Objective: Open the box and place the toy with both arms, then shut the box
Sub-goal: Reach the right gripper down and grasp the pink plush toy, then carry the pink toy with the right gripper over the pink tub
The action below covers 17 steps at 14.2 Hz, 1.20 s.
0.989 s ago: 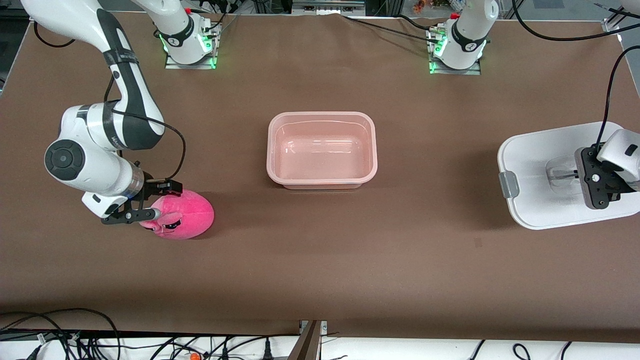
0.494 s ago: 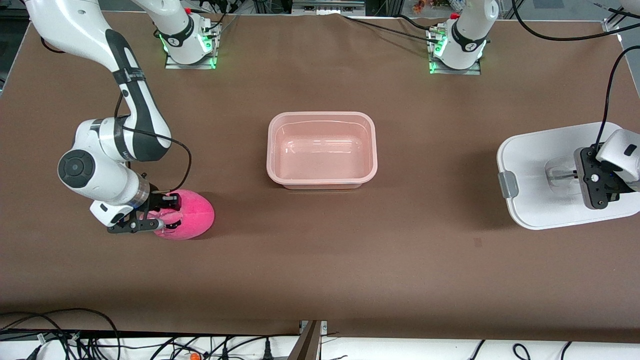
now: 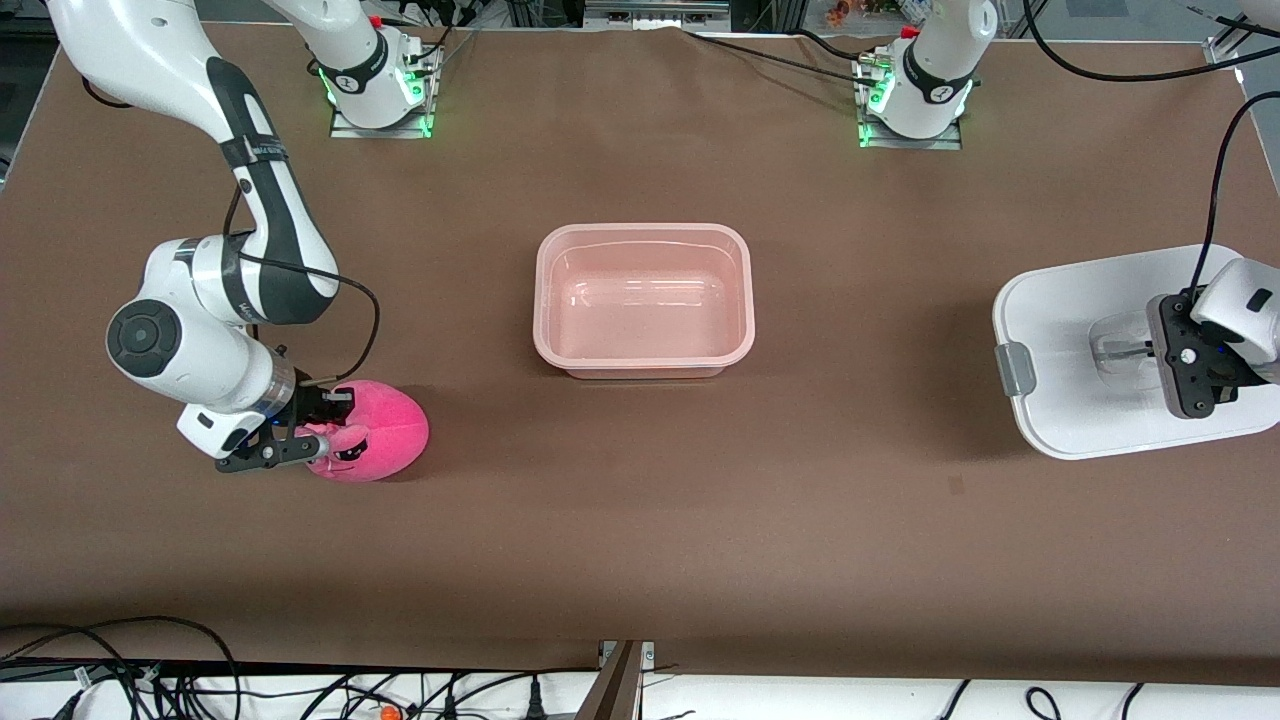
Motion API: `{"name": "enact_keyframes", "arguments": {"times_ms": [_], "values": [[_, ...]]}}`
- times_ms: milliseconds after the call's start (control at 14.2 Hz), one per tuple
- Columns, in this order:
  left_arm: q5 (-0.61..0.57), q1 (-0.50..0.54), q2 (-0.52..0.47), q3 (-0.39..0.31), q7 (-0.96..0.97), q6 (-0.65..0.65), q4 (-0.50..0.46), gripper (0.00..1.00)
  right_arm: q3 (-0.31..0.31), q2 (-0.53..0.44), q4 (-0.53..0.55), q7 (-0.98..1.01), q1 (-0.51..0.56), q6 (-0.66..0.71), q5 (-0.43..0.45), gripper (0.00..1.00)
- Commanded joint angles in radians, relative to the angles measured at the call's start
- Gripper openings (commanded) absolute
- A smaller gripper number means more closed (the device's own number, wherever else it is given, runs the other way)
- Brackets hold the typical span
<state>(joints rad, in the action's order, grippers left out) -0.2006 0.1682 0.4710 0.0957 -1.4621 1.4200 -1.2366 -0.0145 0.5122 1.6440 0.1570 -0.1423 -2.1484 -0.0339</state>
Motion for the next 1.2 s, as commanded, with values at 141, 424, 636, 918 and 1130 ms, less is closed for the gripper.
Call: {"name": "enact_keyframes", "arguments": {"times_ms": [141,424,636,918,1130], "values": [[-0.017,-0.006,-0.011,0.005,-0.023,0.005,-0.003,0.00,0.088,-0.044,-0.157,0.179,0.000,0.275,-0.014,0.00],[-0.019,-0.009,-0.012,0.009,-0.021,0.004,-0.003,0.00,0.246,-0.075,-0.268,0.333,0.000,0.421,-0.009,0.00],[-0.019,-0.009,-0.012,0.009,-0.021,0.004,-0.003,0.00,0.352,-0.081,-0.276,0.540,-0.019,0.423,0.034,0.00],[-0.019,-0.009,-0.012,0.009,-0.021,0.004,-0.003,0.00,0.409,-0.081,-0.277,0.553,-0.199,0.438,0.234,0.00],[-0.019,-0.006,-0.012,0.007,-0.023,0.004,-0.003,0.00,0.403,-0.070,-0.277,0.526,-0.322,0.440,0.313,0.00]]}}
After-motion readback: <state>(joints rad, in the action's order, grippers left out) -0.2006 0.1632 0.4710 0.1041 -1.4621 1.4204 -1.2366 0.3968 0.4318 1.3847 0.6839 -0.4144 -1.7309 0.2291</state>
